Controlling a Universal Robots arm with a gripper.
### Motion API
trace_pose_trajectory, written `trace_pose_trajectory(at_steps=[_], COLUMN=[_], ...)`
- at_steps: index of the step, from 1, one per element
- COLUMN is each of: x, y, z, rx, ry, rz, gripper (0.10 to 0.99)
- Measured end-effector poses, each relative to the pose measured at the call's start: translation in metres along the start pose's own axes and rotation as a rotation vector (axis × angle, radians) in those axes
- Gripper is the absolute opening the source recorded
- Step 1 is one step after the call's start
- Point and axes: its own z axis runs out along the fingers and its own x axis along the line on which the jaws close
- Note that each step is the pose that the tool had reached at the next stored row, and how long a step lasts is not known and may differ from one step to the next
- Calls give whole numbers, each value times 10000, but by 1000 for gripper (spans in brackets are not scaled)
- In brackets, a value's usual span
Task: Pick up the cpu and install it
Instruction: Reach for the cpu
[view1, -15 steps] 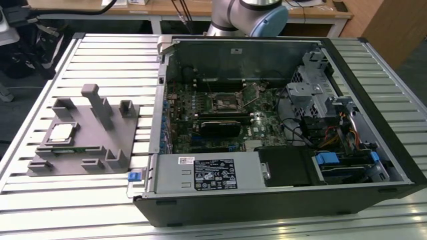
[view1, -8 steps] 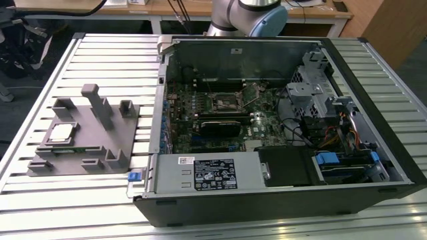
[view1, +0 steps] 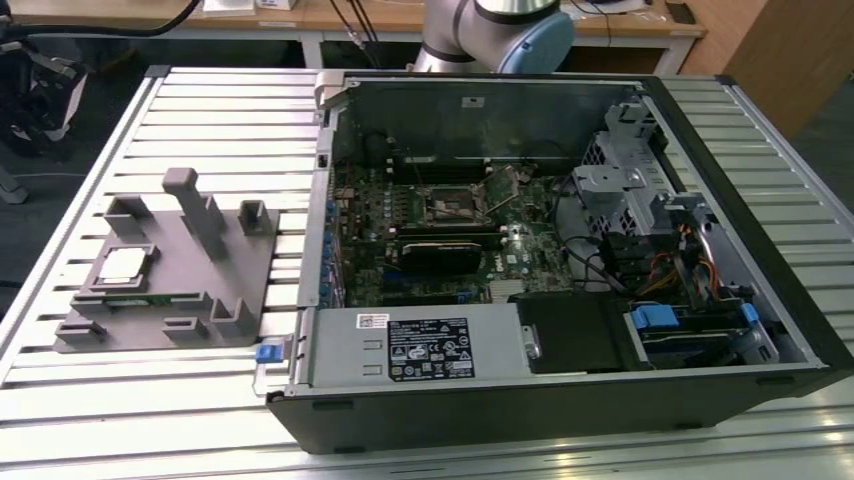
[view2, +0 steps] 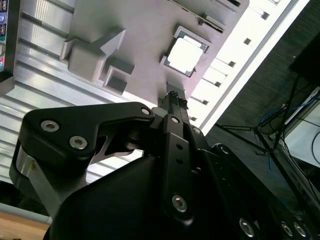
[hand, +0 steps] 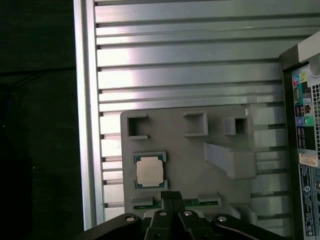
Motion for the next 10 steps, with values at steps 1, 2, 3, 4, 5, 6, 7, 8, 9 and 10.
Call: trace_pose_trajectory(at_steps=[1,2,3,4,5,6,7,8,9,10], x=[15,29,43,57,71,89,108,123,136,147], y=[-1,-1,-1,-1,-1,-2,-4,-5,-6,-7], z=[3,5,7,10,12,14,16,17,18,20], rx=[0,0,0,0,0,0,0,1,1,1], ry=[0,1,1,1,1,2,2,2,2,2], rz=[0,-1,0,0,0,0,0,0,0,0], gripper=[106,106,106,106,106,106,106,106,106,106])
